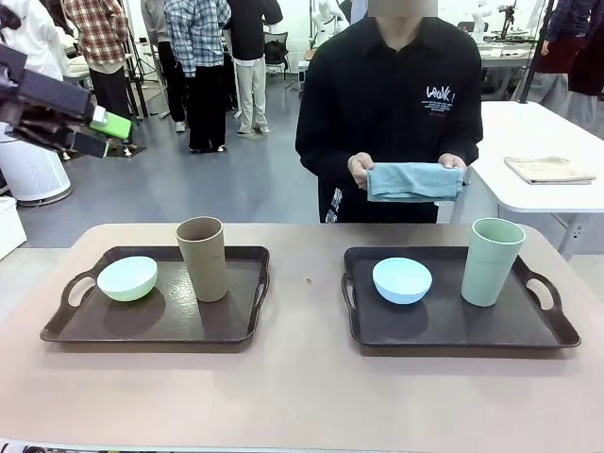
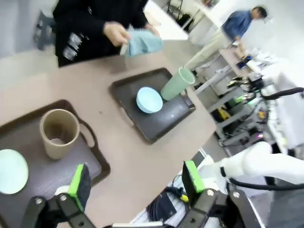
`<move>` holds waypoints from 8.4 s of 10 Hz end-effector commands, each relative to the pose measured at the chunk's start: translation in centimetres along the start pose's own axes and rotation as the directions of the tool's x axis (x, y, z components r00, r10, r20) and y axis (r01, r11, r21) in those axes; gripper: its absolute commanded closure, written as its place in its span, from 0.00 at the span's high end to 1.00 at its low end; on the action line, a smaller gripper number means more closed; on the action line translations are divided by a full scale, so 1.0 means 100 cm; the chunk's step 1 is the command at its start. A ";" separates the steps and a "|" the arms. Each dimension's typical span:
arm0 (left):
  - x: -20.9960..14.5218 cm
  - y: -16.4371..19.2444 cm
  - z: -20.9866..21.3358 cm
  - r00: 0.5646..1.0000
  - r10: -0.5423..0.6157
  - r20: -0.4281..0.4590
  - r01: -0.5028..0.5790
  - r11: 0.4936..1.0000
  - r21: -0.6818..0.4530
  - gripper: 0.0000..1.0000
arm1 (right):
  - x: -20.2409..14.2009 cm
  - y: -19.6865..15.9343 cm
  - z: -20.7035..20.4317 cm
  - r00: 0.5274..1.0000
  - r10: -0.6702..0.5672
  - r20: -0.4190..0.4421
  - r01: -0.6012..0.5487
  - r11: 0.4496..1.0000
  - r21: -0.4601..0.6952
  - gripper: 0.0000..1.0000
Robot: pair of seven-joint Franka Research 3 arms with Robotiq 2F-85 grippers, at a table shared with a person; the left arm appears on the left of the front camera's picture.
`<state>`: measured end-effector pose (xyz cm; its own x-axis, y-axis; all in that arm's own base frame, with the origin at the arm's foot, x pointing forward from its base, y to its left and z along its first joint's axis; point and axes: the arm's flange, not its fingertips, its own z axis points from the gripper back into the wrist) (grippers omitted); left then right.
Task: Set up a tray with a mat and arrange the tableware.
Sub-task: Pick up the Picnic Bowl and Reusable plastic cup from the Handle tray in front of the human's position and hold them in the air.
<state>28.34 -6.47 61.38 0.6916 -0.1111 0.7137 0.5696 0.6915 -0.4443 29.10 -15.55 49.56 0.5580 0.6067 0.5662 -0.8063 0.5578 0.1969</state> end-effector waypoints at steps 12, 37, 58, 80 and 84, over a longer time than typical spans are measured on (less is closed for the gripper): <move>0.061 -0.088 -0.217 0.969 0.080 -0.234 0.067 0.826 0.560 1.00 | 0.053 -0.098 -0.036 0.804 0.592 -0.049 -0.593 0.794 -0.136 1.00; 0.073 -0.105 -0.472 0.839 0.426 -0.339 -0.235 0.845 0.481 1.00 | 0.084 -0.250 -0.188 0.828 0.392 0.401 -0.509 0.824 0.247 1.00; 0.052 -0.106 -0.542 0.805 0.432 -0.407 -0.175 0.828 0.533 1.00 | 0.077 -0.228 -0.245 0.750 0.447 0.487 -0.642 0.669 0.375 1.00; 0.024 -0.088 -0.589 0.762 0.467 -0.450 -0.107 0.775 0.623 0.52 | 0.089 -0.206 -0.297 0.709 0.475 0.520 -0.692 0.610 0.386 0.71; 0.025 -0.089 -0.585 0.771 0.456 -0.445 -0.084 0.765 0.639 0.00 | 0.089 -0.208 -0.297 0.707 0.480 0.519 -0.695 0.608 0.385 0.00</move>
<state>50.84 -54.20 34.93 0.9895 -0.1165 0.0861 0.1246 0.9876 -0.0954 56.28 -4.98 27.07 -0.0669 0.4054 0.9117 -0.9517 -0.3003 0.0637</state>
